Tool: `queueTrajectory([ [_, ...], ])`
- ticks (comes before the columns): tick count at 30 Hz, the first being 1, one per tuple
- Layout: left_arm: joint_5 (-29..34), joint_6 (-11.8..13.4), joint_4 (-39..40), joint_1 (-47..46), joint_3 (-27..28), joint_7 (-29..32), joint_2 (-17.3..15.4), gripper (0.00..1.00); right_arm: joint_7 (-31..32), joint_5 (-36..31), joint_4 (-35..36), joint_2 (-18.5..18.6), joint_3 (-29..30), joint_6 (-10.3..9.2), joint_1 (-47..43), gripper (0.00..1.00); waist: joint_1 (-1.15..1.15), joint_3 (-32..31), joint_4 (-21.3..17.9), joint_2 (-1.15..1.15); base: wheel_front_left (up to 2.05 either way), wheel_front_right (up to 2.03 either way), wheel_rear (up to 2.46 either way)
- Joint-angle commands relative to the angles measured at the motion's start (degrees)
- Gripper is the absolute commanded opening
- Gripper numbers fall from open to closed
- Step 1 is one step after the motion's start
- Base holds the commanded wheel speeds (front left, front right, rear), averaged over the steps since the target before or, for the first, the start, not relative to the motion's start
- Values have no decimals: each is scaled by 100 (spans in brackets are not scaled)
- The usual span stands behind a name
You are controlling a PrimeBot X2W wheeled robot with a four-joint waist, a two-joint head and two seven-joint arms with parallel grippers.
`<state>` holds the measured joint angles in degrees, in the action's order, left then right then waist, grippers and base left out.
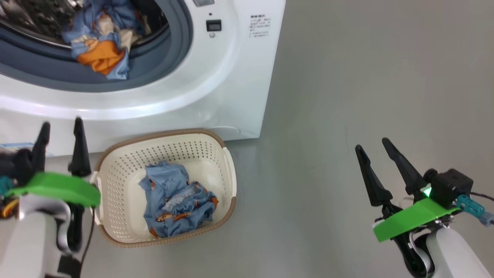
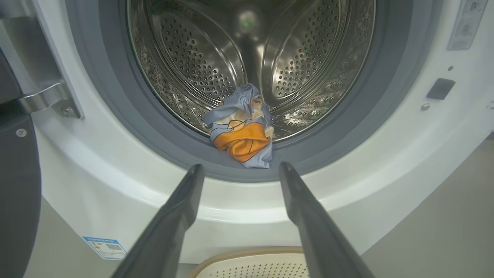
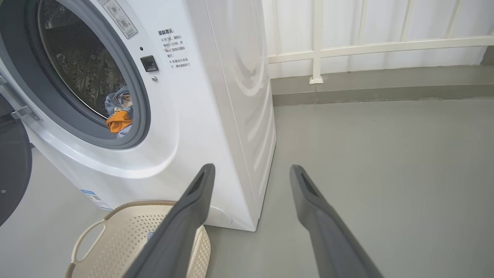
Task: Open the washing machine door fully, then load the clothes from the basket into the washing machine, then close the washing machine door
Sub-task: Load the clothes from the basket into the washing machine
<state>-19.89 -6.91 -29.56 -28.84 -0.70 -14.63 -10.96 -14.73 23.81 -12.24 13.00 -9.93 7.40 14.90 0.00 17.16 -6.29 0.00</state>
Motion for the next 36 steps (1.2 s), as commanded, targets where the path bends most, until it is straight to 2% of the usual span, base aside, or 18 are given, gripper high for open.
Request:
queueTrajectory([
  [1,53,-12,168,50,203,-37,-188,100,-27,42,106,69,-72,9,-111,100,0,-133,52,0,0,0,0],
  [23,352,-57,1491,2172,743,-37,271,100,-27,84,140,200,195,9,-815,100,0,-713,170,0,0,0,0],
  [36,387,-58,1706,2345,807,-37,335,100,-27,53,190,190,275,9,-856,100,0,-703,169,0,0,0,0],
])
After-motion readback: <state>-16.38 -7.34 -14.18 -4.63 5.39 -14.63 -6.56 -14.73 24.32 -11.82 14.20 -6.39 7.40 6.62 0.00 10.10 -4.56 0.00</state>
